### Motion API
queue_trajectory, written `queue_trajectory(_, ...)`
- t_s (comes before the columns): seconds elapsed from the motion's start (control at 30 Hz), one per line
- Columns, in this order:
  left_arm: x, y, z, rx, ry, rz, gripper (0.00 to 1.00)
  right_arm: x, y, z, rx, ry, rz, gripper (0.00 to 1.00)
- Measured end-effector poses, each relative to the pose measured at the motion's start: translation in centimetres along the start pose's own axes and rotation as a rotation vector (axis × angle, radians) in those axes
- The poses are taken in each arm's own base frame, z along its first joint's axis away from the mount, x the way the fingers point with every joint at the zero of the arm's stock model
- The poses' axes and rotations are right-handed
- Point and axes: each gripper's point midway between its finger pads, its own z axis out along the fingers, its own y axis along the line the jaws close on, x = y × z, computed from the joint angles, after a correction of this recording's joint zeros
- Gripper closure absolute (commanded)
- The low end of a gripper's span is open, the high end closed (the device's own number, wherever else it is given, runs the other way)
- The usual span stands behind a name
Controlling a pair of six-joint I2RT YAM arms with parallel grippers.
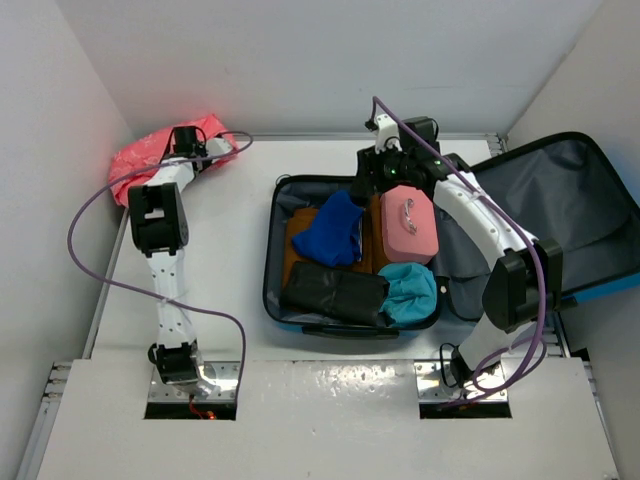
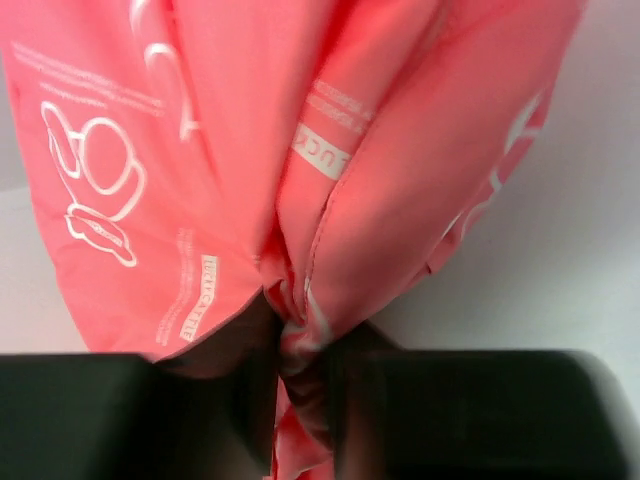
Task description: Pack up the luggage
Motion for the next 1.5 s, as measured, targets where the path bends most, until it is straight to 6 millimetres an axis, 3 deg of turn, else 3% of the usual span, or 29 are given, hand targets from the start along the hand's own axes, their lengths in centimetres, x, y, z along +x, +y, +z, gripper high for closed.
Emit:
queue_trajectory(0.03, -0.2, -0.2, 0.0, 0.003, -0.001, -0.002, 1.0, 0.1, 0.0, 0.0, 0.001, 0.005, 0.001, 0.46)
queue_trajectory(0.2, -1.4, -1.0, -0.6, 0.019, -0.022, -0.043, 1.0, 0.4, 0.0, -0.1, 0.0, 0.015, 0.004, 0.47)
queue_trajectory(0.37, -5.0, -2.6, -5.1, 0.115, -0.108, -0.159, 1.0, 0.5, 0.0, -0.5, 0.005, 0.022, 0.007, 0.44)
queue_trajectory(0.47, -9.1, -2.4, -10.1, 0.165, -0.195, -0.265, 1.0, 0.3, 0.2, -1.4, 0.016, 0.021, 0.007, 0.44)
queue_trajectory(0.63, -15.2, -1.3, -21.4, 0.267, -0.399, -0.461, 1.0, -1.0, 0.6, -3.9, 0.047, -0.018, 0.005, 0.44)
queue_trajectory(0.73, -16.6, -0.1, -28.0, 0.32, -0.487, -0.612, 1.0, -2.0, 1.1, -6.0, 0.061, -0.062, 0.004, 0.44)
queue_trajectory(0.93, -16.5, 0.2, -36.6, 0.446, -0.555, -0.825, 1.0, -2.8, 1.7, -9.5, 0.068, -0.137, 0.014, 0.44)
queue_trajectory(1.13, -16.6, -3.9, -45.1, 0.728, -0.657, -0.889, 1.0, -1.8, 1.4, -12.2, 0.078, -0.173, 0.037, 0.44)
queue_trajectory(1.3, -18.1, -8.8, -52.1, 0.986, -0.739, -0.857, 1.0, -0.2, 2.0, -13.7, 0.08, -0.179, 0.04, 0.44)
queue_trajectory(1.4, -19.0, -11.7, -55.8, 1.139, -0.783, -0.875, 1.0, 0.2, 2.5, -14.7, 0.081, -0.192, 0.034, 0.44)
queue_trajectory(1.5, -20.1, -12.9, -58.2, 1.259, -0.816, -0.884, 1.0, 0.3, 2.9, -15.7, 0.085, -0.209, 0.024, 0.44)
